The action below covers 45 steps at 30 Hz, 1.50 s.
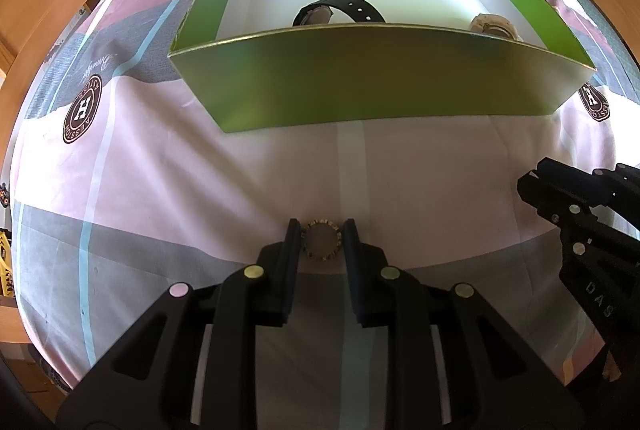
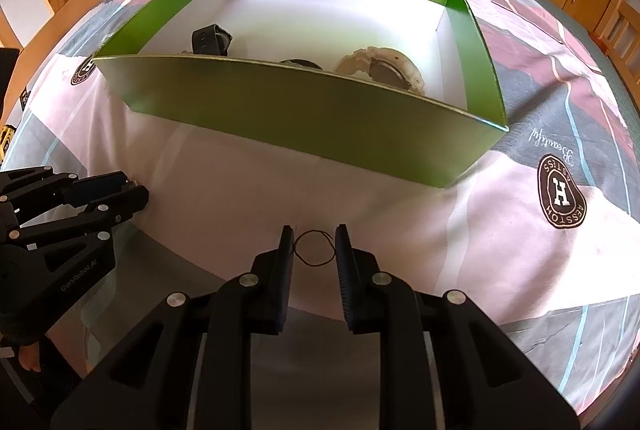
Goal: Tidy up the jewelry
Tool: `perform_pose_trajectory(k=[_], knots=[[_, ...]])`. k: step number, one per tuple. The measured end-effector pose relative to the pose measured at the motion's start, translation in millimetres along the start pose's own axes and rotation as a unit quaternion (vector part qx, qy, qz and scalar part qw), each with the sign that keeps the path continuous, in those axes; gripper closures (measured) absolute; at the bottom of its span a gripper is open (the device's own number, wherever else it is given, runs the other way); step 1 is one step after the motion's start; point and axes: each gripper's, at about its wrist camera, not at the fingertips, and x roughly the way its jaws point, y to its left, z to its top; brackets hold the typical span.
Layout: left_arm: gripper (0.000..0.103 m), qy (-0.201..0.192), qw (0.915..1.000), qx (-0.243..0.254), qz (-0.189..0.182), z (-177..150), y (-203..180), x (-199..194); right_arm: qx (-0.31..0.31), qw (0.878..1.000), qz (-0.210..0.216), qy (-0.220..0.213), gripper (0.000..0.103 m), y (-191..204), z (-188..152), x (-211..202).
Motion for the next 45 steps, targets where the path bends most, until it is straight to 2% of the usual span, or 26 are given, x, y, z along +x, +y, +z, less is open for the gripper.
perform_pose_trajectory(k=[9, 21, 45], knots=[[0.082, -0.013, 0.9998, -0.009, -0.015, -1, 3, -8, -0.002, 1.000, 0.002, -0.002, 0.082, -3, -1, -2], [0.082, -0.040, 0.9991, -0.013, -0.011, 1, 1, -22, -0.003, 1.000, 0.003, -0.003, 0.082, -5, -2, -4], [0.082, -0.036, 0.9993, -0.004, -0.009, 2, -1, -20, -0.013, 1.000, 0.008, 0.000, 0.082, -5, -2, -2]])
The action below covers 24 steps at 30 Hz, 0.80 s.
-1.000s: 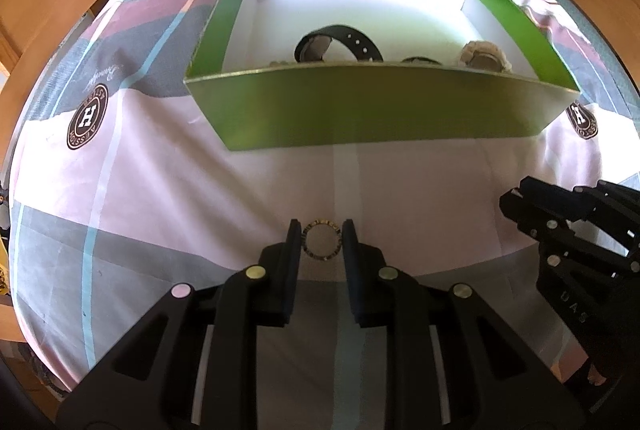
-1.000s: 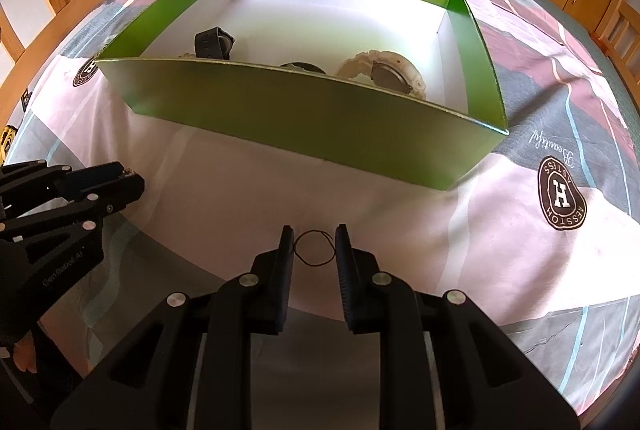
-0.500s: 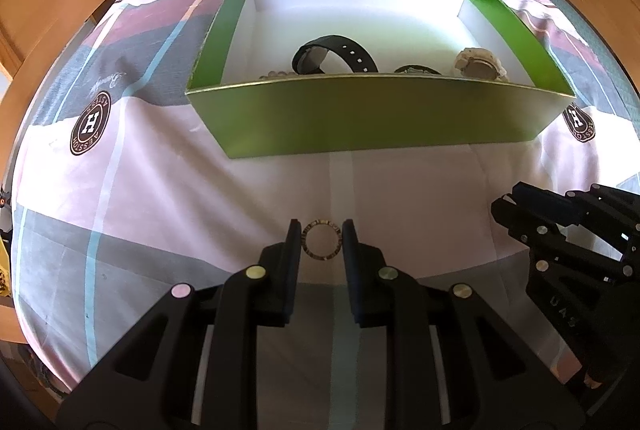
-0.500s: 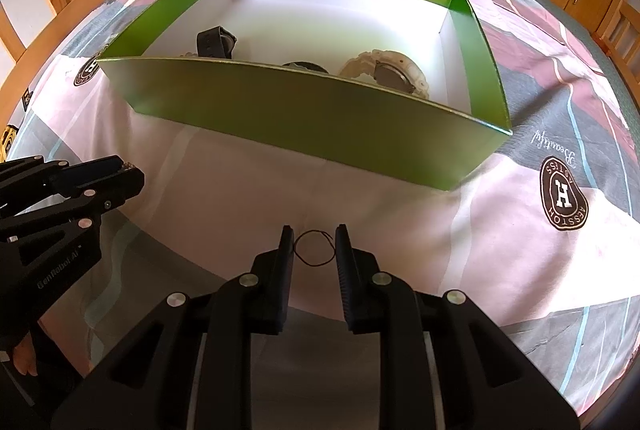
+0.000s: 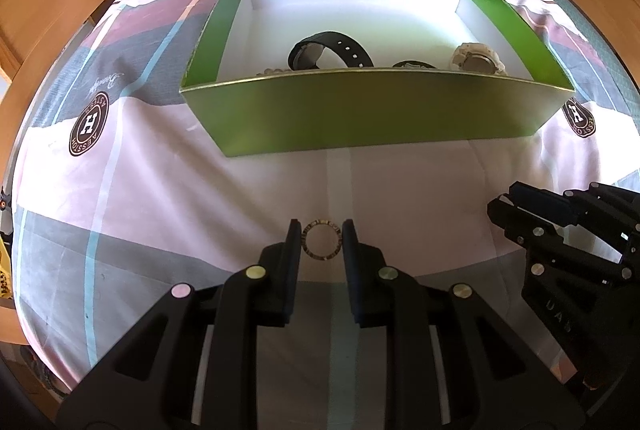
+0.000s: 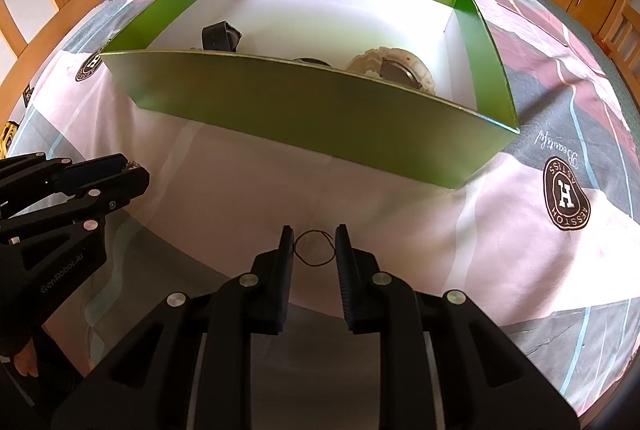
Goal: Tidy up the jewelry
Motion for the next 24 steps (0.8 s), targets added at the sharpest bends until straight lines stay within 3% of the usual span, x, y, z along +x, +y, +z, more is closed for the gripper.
perform_pose_trajectory(k=[14, 20, 24], knots=[[0.082, -0.014, 0.9998, -0.011, -0.001, 1, 5, -7, -0.001, 1.000, 0.002, -0.011, 0.082, -2, 1, -5], [0.082, -0.040, 0.9989, -0.025, -0.004, 11, 10, -25, 0.010, 0.999, 0.007, -0.042, 0.082, -4, 9, -25], [0.082, -0.075, 0.9963, -0.042, -0.007, 24, 10, -46, 0.025, 0.996, 0.020, -0.088, 0.082, -8, 16, -47]])
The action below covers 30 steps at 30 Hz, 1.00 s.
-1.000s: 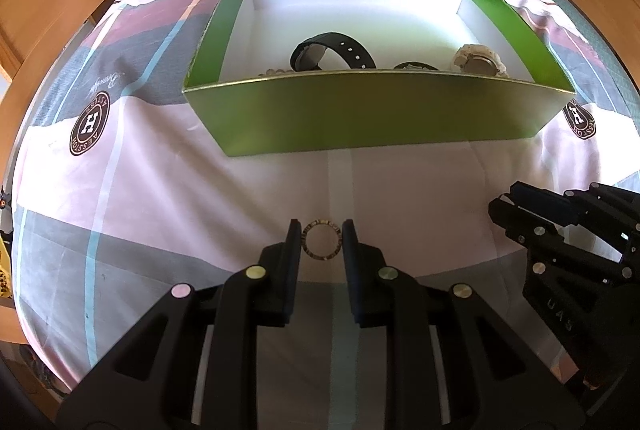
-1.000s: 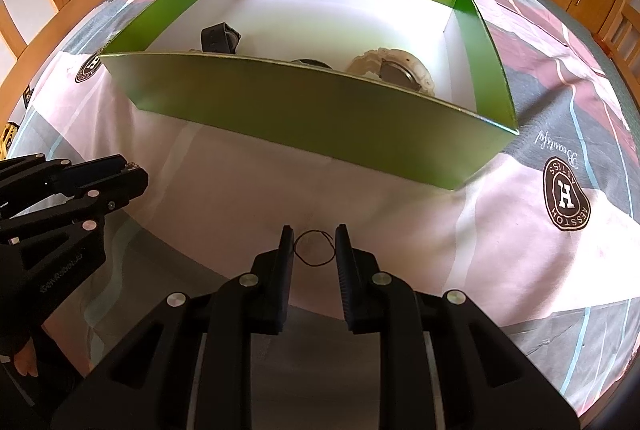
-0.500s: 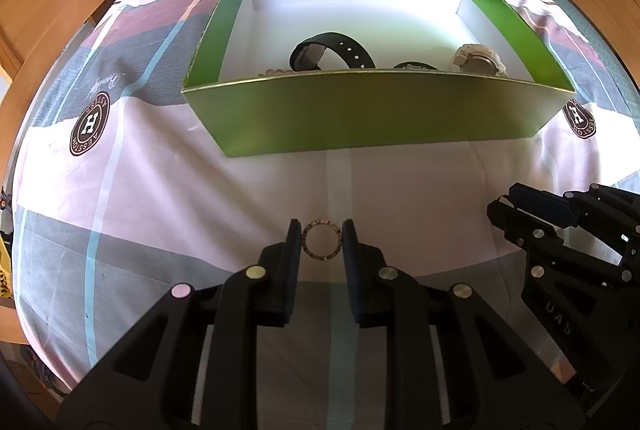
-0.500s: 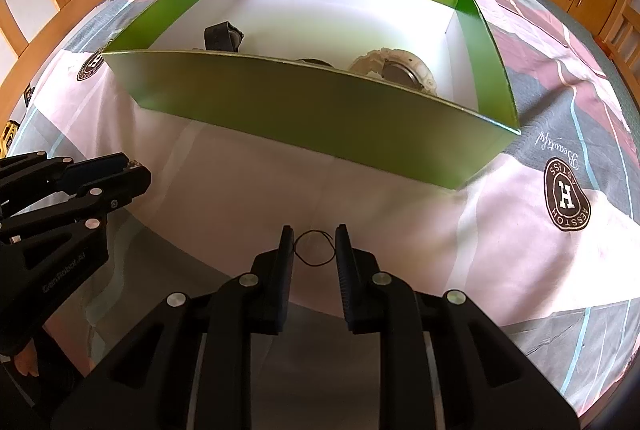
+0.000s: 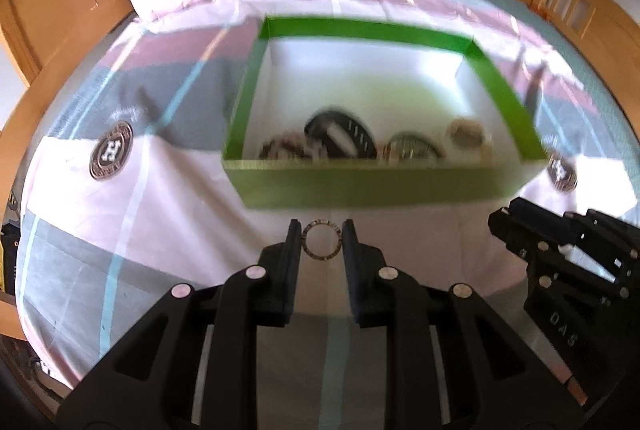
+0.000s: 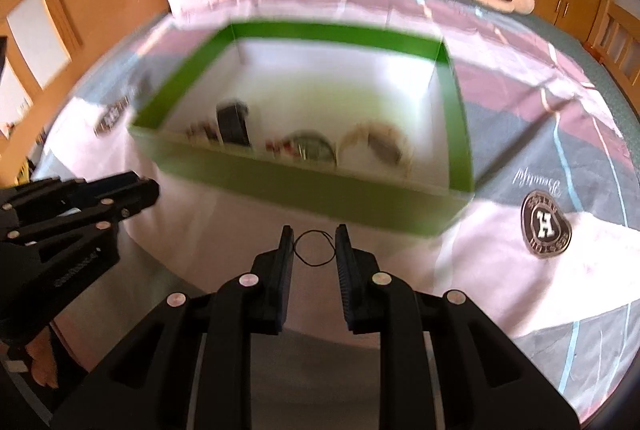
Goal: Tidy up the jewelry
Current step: 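Carry the dark ring into the box with the right tool while the left drops the beaded ring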
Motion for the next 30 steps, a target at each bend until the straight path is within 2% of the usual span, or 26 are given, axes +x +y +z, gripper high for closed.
perform_pose_trajectory(k=[4, 7, 13, 30], knots=[[0.082, -0.031, 0.9995, 0.007, -0.005, 8, -15, -13, 0.019, 0.998, 0.008, -0.054, 0.082, -7, 9, -21], [0.082, -0.041, 0.9988, 0.026, -0.003, 9, -27, -14, 0.035, 0.997, 0.011, -0.070, 0.082, -16, 13, -28], [0.082, -0.037, 0.9987, 0.034, 0.000, 8, -30, -11, 0.054, 0.996, 0.006, -0.068, 0.082, -34, 13, -30], [0.082, -0.037, 0.9991, 0.023, -0.003, 8, -24, -12, 0.052, 0.996, 0.006, -0.068, 0.082, -27, 15, -26]])
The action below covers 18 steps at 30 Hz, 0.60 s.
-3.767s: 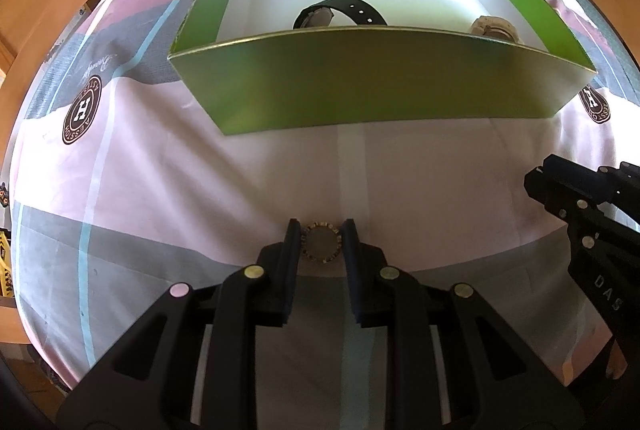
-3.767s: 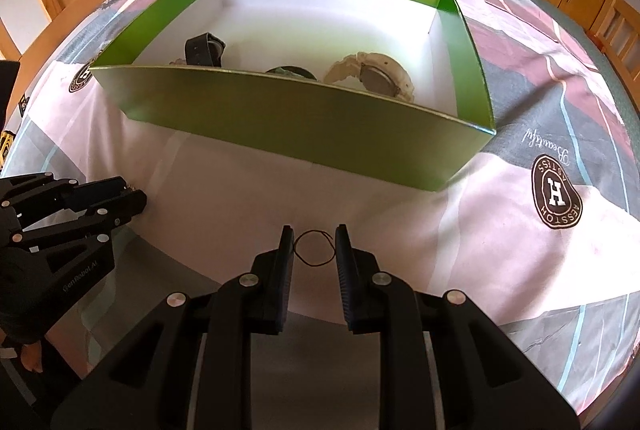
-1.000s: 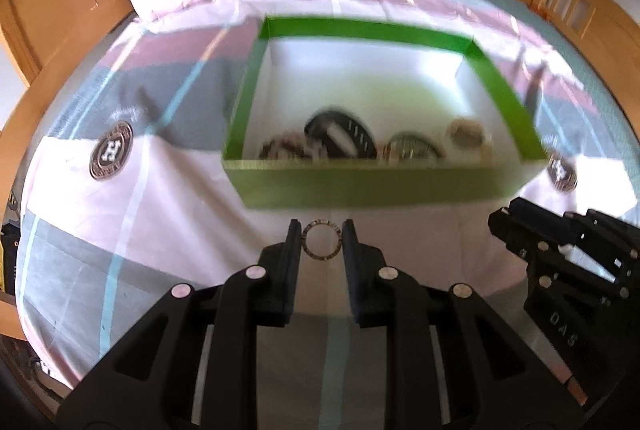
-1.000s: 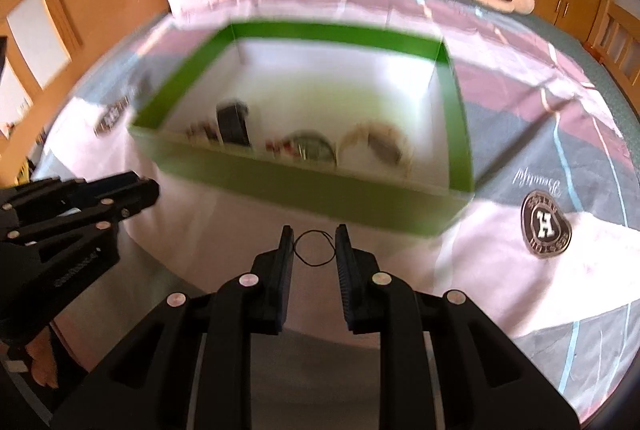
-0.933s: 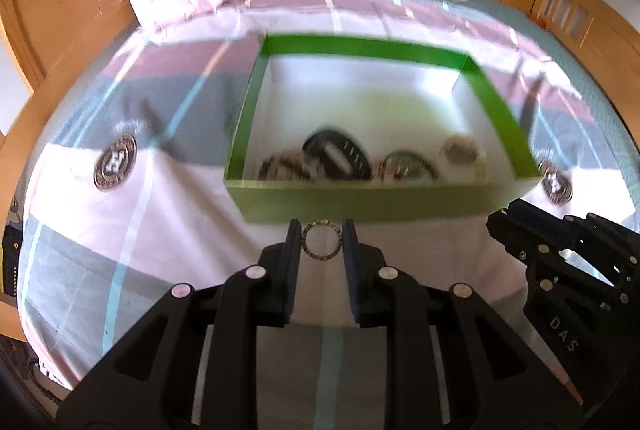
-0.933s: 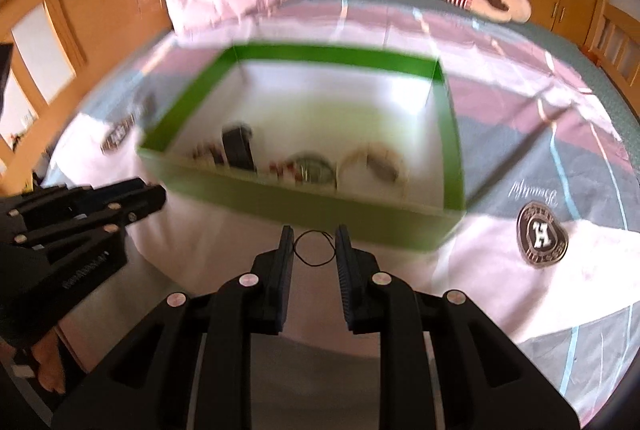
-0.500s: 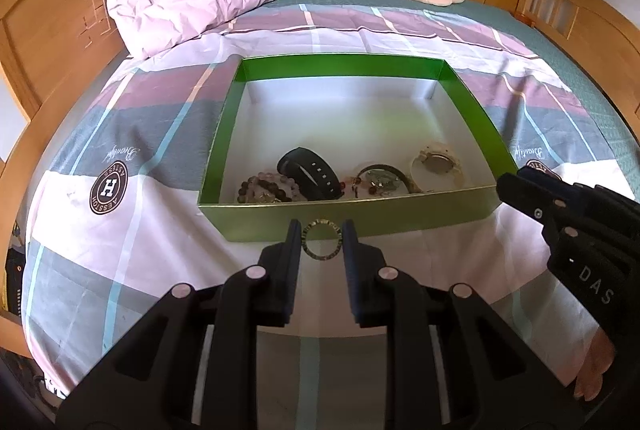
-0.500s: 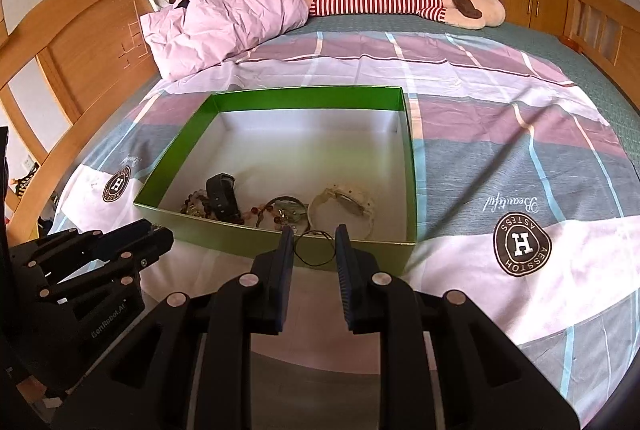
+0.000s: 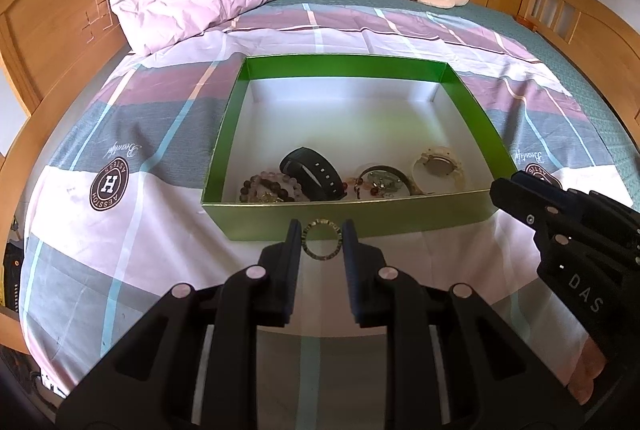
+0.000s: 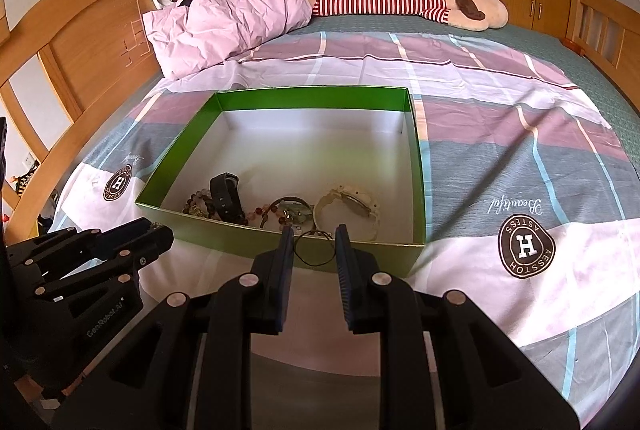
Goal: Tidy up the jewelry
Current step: 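Carry the dark ring into the box with the right tool while the left drops the beaded ring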
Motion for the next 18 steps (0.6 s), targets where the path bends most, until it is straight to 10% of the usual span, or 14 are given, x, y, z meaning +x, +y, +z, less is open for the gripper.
perform_pose_trajectory(k=[18], knots=[[0.082, -0.054, 0.9984, 0.011, -0.013, 55, 7, -16, 0.010, 0.999, 0.006, -0.030, 0.082, -6, 34, -2]])
